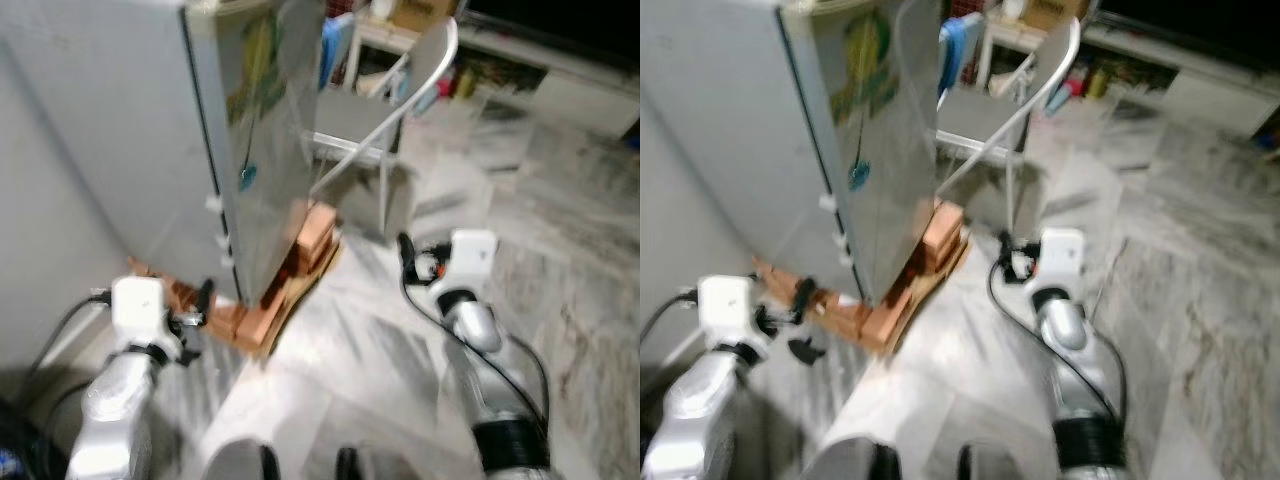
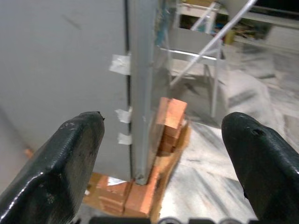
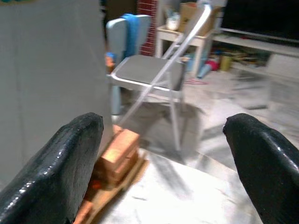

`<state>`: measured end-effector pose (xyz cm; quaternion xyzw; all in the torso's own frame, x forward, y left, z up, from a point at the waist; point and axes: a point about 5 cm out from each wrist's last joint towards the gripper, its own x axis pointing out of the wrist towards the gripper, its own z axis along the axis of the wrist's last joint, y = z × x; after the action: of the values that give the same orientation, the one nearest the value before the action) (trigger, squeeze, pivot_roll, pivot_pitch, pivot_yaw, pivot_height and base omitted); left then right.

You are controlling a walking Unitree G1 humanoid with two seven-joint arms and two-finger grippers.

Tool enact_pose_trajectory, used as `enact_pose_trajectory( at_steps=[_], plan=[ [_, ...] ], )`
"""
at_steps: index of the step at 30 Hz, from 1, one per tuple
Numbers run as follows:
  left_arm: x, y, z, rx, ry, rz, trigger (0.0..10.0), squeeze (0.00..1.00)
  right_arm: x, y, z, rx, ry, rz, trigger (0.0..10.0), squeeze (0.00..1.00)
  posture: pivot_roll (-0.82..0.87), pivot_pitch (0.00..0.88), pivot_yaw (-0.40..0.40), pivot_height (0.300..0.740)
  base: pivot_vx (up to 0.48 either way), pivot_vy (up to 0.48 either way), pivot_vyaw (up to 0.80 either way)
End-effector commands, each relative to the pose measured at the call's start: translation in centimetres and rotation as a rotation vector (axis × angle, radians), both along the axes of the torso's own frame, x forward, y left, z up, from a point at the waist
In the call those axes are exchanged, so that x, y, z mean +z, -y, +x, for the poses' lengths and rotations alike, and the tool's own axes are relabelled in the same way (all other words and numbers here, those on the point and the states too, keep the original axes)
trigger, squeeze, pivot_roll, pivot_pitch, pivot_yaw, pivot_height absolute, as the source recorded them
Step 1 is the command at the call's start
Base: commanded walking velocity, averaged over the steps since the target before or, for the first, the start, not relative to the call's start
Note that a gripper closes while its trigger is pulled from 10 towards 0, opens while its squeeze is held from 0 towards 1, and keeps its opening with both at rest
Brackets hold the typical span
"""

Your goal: Restocking fridge

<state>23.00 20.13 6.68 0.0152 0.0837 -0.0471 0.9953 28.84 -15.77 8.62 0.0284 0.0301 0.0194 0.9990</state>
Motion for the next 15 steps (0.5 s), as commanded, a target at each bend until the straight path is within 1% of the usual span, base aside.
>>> enact_pose_trajectory(
  at_steps=[1,4,8,15],
  plan=[
    [0.21,0.11,0.16,-0.003,0.012,0.013,10.0,0.00,0.07,0.06,0.05,0.000,0.002,-0.006,10.0,0.00,0.10,0.061,-0.077,0.740,0.000,0.420,-0.80],
    [0.22,0.19,0.19,-0.005,0.014,0.013,10.0,0.00,0.09,0.09,0.05,-0.002,0.003,-0.007,10.0,0.00,0.10,0.061,-0.076,0.740,0.000,0.420,-0.75],
    [0.52,0.58,0.38,-0.039,0.038,0.017,10.0,0.00,0.15,0.13,0.09,-0.009,0.008,-0.008,10.0,0.00,0.10,0.063,-0.074,0.740,0.263,0.401,0.00],
    [0.59,0.87,0.45,-0.041,0.042,0.007,10.0,0.00,0.01,0.14,-0.09,-0.017,0.006,-0.010,10.0,0.00,0.10,0.065,-0.073,0.740,0.438,0.000,0.00]
  ],
)
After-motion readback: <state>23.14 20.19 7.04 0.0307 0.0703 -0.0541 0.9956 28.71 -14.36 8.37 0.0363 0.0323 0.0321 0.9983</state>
